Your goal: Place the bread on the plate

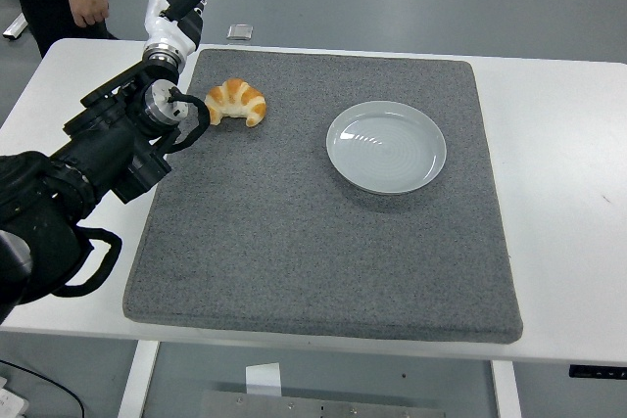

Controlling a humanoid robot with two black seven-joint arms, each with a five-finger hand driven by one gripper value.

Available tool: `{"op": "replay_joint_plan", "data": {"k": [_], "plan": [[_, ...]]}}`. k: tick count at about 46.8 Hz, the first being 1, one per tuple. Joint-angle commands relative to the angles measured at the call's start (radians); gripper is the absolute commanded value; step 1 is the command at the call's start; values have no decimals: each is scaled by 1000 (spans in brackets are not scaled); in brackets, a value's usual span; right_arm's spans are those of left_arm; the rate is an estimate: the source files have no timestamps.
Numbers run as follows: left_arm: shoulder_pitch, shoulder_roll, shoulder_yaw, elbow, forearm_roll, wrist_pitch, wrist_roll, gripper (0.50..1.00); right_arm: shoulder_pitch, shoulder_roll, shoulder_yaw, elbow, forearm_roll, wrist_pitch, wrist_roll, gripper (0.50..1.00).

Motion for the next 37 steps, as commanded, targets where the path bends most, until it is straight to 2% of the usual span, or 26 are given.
{"op": "replay_joint_plan", "data": {"k": [1, 14, 23, 25, 28, 33, 37], "plan": [[2, 0, 0, 0, 0, 2, -1, 1000, 0, 0, 0, 0, 0, 0, 0, 932], [-5, 0, -1, 3, -1, 7, 2, 1000, 0, 0, 0, 0, 0, 0, 0, 932], [-21, 2, 8, -12, 0, -13, 8, 1000, 0, 0, 0, 0, 0, 0, 0, 932], [-29, 20, 31, -21, 2, -19, 9, 1000, 0, 0, 0, 0, 0, 0, 0, 932], [-50, 46, 128, -41, 8, -19, 11, 1000, 0, 0, 0, 0, 0, 0, 0, 932], [-115, 60, 403, -40, 26, -10, 11, 994, 0, 0, 0, 0, 0, 0, 0, 932], [-156, 84, 609, -46, 26, -8, 14, 960, 0, 0, 0, 0, 0, 0, 0, 932]]}}
